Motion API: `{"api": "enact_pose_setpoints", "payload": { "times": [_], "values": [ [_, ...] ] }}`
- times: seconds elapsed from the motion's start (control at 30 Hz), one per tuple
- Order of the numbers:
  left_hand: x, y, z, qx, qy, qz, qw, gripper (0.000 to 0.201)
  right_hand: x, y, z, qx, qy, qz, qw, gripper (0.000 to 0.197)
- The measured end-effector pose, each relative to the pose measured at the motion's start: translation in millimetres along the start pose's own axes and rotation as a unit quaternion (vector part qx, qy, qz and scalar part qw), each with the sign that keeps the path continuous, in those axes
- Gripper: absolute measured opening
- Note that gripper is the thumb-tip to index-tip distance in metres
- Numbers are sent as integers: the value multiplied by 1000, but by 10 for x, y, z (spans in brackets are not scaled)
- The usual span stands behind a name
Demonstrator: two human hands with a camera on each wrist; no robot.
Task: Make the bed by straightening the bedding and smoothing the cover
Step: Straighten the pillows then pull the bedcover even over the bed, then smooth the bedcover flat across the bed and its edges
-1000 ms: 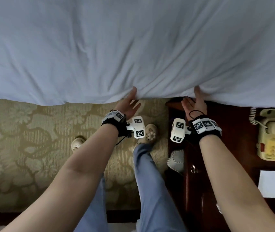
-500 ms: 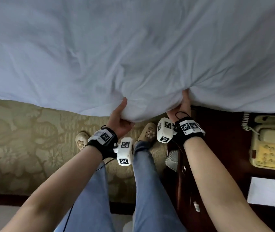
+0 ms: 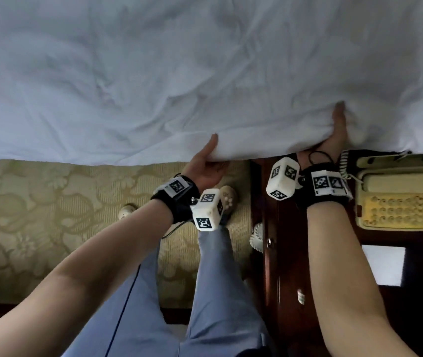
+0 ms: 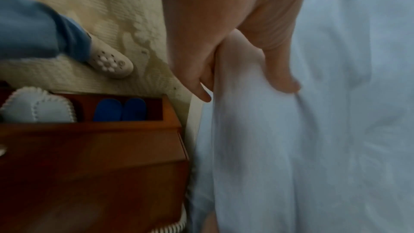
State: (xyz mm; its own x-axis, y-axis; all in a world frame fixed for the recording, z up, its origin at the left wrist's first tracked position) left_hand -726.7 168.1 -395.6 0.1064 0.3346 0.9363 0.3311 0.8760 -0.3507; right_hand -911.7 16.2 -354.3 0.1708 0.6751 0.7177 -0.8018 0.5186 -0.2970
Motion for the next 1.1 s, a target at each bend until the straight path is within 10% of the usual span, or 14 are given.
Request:
{"api": "enact_pose_setpoints", "payload": {
  "times": [0.33,0.47,0.6,0.77,1.1],
  "values": [
    [159,-5,589,-97,3,-27,995,13,86,586,279,169,14,-35,985,13],
    [-99,161,609,-197,14,-104,975,19,-160,941,91,217,4,-125,968,64],
    [-298,233,572,-300,70,-166,937,13,-261,1036,-213,222,-162,-80,958,10],
    [-264,-525,503,-396,61,-80,913,28,-208,1234,198,208,-117,-161,958,17],
    [143,-2389,156,-676,-171,39,715,21,-154,1360,1104,132,-66,-223,964,13]
  ]
}}
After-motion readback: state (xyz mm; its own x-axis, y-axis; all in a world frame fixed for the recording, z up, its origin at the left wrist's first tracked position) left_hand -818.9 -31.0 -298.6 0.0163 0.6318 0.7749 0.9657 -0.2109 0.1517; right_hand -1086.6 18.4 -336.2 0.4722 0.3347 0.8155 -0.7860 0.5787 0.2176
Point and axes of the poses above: each hand's wrist, its own x-axis away from the middle knuckle, its own y-axis out of the back of the hand, z = x × y, the point moved 10 cm from there along -x, towards the middle knuckle, and after that the axes turned 2 degrees about -x, right-handed, at the moved point
